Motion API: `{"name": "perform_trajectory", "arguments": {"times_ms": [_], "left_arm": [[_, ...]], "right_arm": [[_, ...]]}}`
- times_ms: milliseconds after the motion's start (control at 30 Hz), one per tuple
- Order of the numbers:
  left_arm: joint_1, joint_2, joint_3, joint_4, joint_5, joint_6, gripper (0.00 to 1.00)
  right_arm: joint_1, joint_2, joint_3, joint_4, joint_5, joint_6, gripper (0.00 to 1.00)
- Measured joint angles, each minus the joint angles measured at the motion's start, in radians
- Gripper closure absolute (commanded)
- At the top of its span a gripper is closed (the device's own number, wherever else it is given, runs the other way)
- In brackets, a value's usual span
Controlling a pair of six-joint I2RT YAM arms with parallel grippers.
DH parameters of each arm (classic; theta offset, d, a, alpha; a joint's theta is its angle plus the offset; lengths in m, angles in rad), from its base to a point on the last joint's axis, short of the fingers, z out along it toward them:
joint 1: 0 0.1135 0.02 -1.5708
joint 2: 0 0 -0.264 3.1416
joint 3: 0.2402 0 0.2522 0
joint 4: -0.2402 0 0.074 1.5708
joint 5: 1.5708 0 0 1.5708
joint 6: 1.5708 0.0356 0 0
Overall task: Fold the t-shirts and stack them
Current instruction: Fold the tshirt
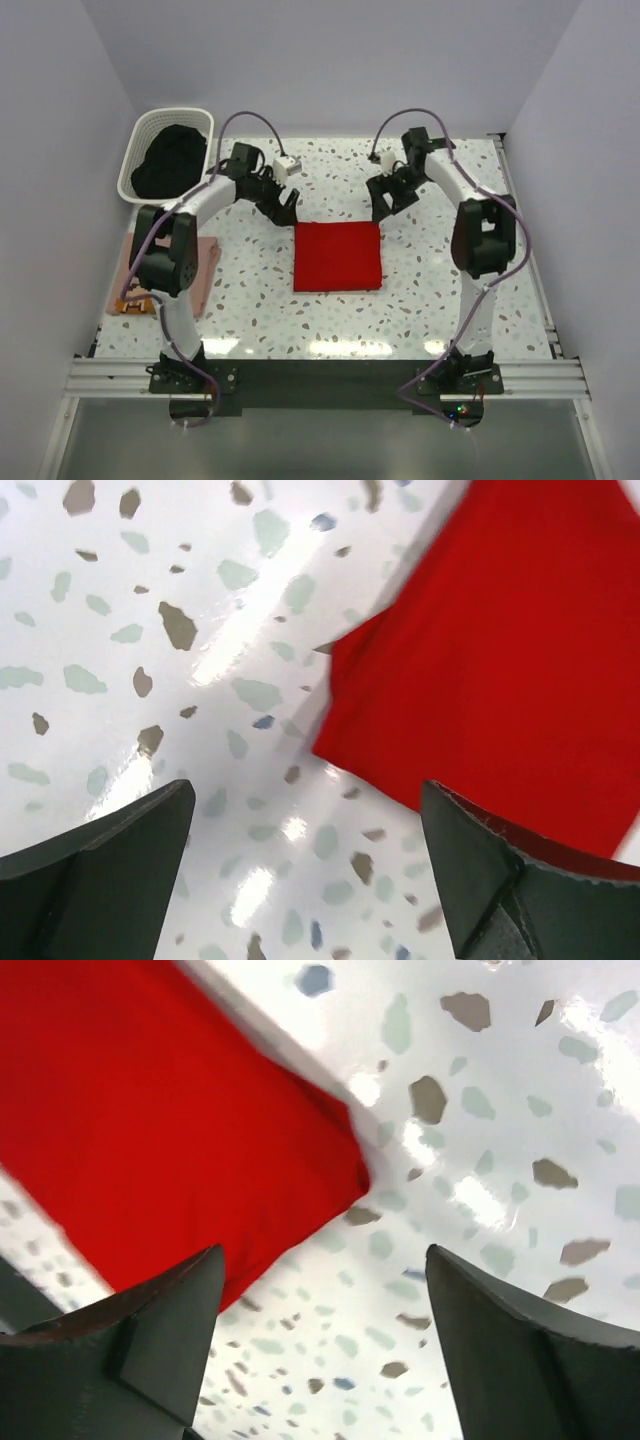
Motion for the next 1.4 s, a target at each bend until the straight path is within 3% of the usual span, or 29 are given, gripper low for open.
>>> {"name": "perform_trajectory", "arguments": {"times_ms": [100,300,467,600,767,1000,1200,1400], "left_arm": [[-0.004,-0.154,-0.058,-0.008,0.039,-0.040,0.00],[-0.086,-0.415,-0.271,0.126,0.166,-0.299,0.00],[-0.169,-0.360,-0.428,0.252,0.316,-0.529,0.00],[-0.186,-0.247,-0.529,0.335,0.392,-0.629,0.00],[-0.148,-0.121,-0.526,0.355,0.517,-0.636,0.00],[-0.047,-0.048,-0.508,0.295,0.670,-0.569,0.00],[-0.056,-0.210,-0.511,0.096,0.539,-0.339,0.00],[-0.085,-0.313,-0.380,0.046,0.468,-0.270,0.00]], "right_arm": [[-0.027,-0.129,-0.066,0.003,-0.092,0.064,0.03],[0.049,-0.349,-0.243,0.033,-0.344,0.201,0.01],[0.175,-0.302,-0.412,0.057,-0.517,0.261,0.01],[0.167,-0.202,-0.501,0.043,-0.568,0.256,0.01],[0.065,-0.068,-0.555,0.032,-0.648,0.228,0.02],[-0.002,-0.055,-0.578,0.011,-0.700,0.166,0.02],[-0.018,-0.109,-0.508,-0.129,-0.658,0.101,0.01],[-0.024,-0.187,-0.312,-0.121,-0.641,0.118,0.01]]}}
